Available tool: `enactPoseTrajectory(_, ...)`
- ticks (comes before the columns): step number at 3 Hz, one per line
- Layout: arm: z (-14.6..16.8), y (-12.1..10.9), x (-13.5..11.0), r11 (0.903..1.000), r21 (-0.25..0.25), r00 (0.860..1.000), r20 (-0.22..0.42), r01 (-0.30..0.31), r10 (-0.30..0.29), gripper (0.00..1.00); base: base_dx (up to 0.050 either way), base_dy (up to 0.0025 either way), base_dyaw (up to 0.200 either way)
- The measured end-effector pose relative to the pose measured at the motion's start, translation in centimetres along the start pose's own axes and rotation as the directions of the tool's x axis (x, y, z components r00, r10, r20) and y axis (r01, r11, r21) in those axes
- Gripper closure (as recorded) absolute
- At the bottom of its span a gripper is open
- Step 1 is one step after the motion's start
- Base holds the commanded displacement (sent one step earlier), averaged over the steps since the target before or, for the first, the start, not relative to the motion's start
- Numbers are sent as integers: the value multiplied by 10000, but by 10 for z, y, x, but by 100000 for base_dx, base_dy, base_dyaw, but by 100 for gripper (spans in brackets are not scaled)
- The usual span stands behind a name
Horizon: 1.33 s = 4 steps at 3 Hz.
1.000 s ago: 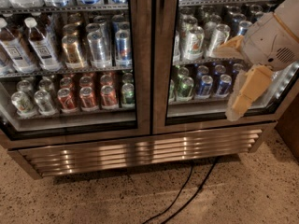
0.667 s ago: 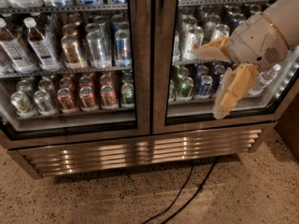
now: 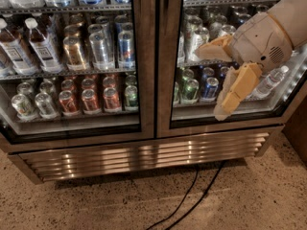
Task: Open left fridge door
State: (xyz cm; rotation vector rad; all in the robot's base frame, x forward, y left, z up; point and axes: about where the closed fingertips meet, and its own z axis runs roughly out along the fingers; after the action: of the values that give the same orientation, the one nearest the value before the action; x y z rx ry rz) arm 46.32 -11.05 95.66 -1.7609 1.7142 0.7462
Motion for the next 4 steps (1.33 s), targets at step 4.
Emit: enactPoseTrajectory(4,15,-13,-55,9667,-1689,9083,4035,1923,-1102,0,0,0,0)
